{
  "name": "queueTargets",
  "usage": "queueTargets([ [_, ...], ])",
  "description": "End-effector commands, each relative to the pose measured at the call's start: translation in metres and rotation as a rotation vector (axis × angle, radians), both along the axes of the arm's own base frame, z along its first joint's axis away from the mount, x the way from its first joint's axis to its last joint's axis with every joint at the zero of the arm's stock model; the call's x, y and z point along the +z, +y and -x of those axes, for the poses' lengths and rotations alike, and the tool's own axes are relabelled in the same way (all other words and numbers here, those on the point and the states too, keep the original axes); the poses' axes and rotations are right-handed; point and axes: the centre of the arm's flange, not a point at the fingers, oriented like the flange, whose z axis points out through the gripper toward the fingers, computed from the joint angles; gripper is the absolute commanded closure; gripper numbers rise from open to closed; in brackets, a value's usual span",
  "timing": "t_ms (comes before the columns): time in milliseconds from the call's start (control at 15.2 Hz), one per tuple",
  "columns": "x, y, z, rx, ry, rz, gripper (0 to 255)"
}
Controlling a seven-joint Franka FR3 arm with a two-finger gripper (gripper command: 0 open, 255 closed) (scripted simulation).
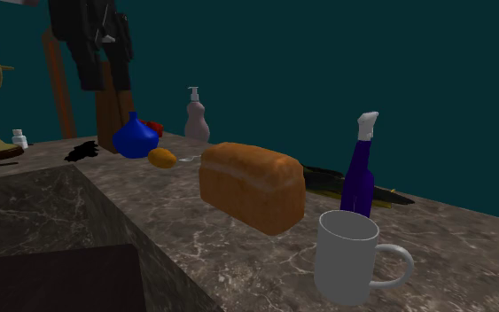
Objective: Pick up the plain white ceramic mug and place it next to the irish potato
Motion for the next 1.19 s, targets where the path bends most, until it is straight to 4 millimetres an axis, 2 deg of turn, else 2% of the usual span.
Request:
queueTargets([
  [0, 0.000, 0.000, 0.000, 0.000, 0.000, 0.000, 0],
  [1122, -0.112, -0.017, -0.189, -0.018, -0.034, 0.014, 0],
])
